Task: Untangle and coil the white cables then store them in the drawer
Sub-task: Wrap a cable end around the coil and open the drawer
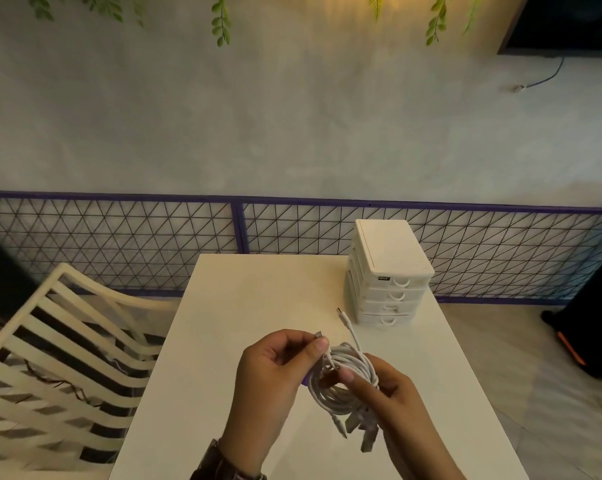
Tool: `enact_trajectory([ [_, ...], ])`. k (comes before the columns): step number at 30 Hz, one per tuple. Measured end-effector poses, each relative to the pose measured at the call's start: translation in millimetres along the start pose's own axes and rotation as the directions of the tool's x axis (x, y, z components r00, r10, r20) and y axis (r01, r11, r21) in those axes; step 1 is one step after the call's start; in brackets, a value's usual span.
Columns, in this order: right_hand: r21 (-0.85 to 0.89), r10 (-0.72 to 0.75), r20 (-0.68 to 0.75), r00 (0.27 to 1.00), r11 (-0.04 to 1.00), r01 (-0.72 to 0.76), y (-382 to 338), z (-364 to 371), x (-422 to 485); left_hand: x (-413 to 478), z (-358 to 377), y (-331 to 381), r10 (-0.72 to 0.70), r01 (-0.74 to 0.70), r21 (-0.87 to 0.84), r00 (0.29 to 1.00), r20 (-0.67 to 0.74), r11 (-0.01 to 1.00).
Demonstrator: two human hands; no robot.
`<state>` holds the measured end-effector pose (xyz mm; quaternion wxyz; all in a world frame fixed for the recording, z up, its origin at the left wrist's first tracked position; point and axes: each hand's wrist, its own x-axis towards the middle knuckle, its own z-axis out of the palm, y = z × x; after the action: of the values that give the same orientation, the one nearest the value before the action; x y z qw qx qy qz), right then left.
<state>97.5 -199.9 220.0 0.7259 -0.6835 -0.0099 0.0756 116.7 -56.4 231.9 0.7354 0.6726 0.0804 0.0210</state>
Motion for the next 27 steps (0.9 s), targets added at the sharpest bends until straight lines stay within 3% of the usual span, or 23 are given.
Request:
enact_trajectory([
  [5, 0.018, 0.092, -0.1, 0.991, 0.996, -0.091, -2.0, 0.1, 5.1, -7.6, 13.0, -5.0, 0.082, -0.081, 0.093, 0.997, -0.005, 0.992],
  [10, 0.104, 0.182, -0.057, 0.982, 0.979, -0.175, 0.2, 2.0, 7.1, -8.6, 16.8, -6.5, 0.088, -0.085, 0.101, 0.996, -0.029, 0.991],
  [14, 0.127, 0.172, -0.051, 0.984, 0.978, -0.164, 3.6, 1.9, 9.2, -8.0, 14.3, -6.6, 0.072, -0.069, 0.122, 0.997, -0.021, 0.99],
  [18, 0.029, 0.148, -0.113, 0.983, 0.989, -0.146, 0.5, 4.0, 6.6, -2.1, 9.5, -4.4, -0.032, 0.029, 0.075, 0.999, 0.036, 0.997],
  [23, -0.04, 0.105, -0.162, 0.981, 0.993, -0.112, -2.8, 8.1, 4.7, 9.0, -1.3, -0.3, -0.279, 0.294, -0.054, 0.941, 0.194, 0.954],
  [27, -0.064, 0.028, -0.126, 0.992, 0.997, -0.037, -3.3, 7.9, 4.1, 12.5, -7.4, -0.6, -0.3, 0.32, -0.05, 0.923, 0.241, 0.946],
])
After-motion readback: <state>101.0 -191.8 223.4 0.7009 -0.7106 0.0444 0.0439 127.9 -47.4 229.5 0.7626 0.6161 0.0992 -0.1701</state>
